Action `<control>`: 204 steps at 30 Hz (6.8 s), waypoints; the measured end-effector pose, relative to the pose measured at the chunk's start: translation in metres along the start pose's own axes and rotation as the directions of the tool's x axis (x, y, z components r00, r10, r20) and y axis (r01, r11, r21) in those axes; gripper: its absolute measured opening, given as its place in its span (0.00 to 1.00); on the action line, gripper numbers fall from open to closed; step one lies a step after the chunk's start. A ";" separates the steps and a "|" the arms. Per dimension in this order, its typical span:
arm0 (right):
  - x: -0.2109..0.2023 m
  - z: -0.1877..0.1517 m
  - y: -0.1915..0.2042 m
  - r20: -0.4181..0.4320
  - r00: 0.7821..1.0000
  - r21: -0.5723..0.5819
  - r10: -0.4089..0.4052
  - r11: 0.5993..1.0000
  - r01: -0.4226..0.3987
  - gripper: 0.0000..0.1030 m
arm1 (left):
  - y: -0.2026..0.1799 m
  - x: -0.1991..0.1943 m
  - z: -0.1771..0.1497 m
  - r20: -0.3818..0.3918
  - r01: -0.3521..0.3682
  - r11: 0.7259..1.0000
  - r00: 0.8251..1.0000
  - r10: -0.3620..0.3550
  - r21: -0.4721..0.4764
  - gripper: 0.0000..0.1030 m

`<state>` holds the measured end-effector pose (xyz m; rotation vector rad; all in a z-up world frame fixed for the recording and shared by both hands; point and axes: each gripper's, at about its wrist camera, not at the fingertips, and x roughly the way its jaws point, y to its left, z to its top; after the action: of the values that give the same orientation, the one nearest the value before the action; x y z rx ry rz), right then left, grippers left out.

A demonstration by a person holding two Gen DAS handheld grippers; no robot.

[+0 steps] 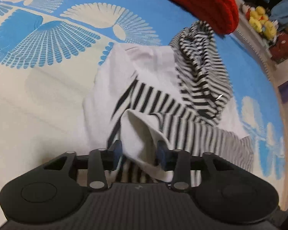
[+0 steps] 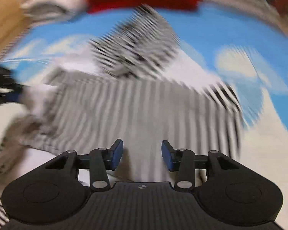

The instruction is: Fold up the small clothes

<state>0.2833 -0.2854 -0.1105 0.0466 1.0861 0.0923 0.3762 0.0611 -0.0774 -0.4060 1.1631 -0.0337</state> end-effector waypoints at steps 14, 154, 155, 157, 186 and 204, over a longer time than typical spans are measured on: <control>0.008 -0.002 -0.017 -0.052 0.998 0.033 0.033 0.999 -0.032 0.47 | 0.028 -0.002 0.004 0.007 0.174 0.941 0.984 -0.179 -0.289 0.52; -0.045 0.015 -0.082 0.189 0.968 0.413 0.168 0.880 -0.233 0.40 | -0.079 -0.078 -0.051 0.021 0.102 0.974 0.994 -0.108 0.203 0.40; -0.039 0.016 -0.078 0.170 0.968 0.408 0.185 0.881 -0.240 0.40 | -0.074 -0.062 -0.046 -0.007 0.070 0.984 0.998 -0.069 0.165 0.40; -0.028 0.016 -0.068 0.128 0.967 0.403 0.221 0.879 -0.254 0.43 | -0.061 -0.031 -0.040 -0.058 0.002 0.994 0.998 0.004 0.113 0.40; -0.005 -0.002 -0.093 -0.022 0.982 0.513 0.186 0.846 -0.149 0.08 | 0.028 -0.028 -0.033 -0.121 0.043 0.995 0.991 -0.054 -0.093 0.16; -0.003 -0.004 -0.087 -0.018 0.994 0.476 0.109 0.875 -0.087 0.07 | 0.024 -0.021 -0.042 -0.123 -0.082 0.995 0.990 0.074 -0.061 0.22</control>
<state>0.2833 -0.3722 -0.1172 0.5474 1.1306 -0.0859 0.3258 0.0764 -0.0809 -0.4208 1.3007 0.0489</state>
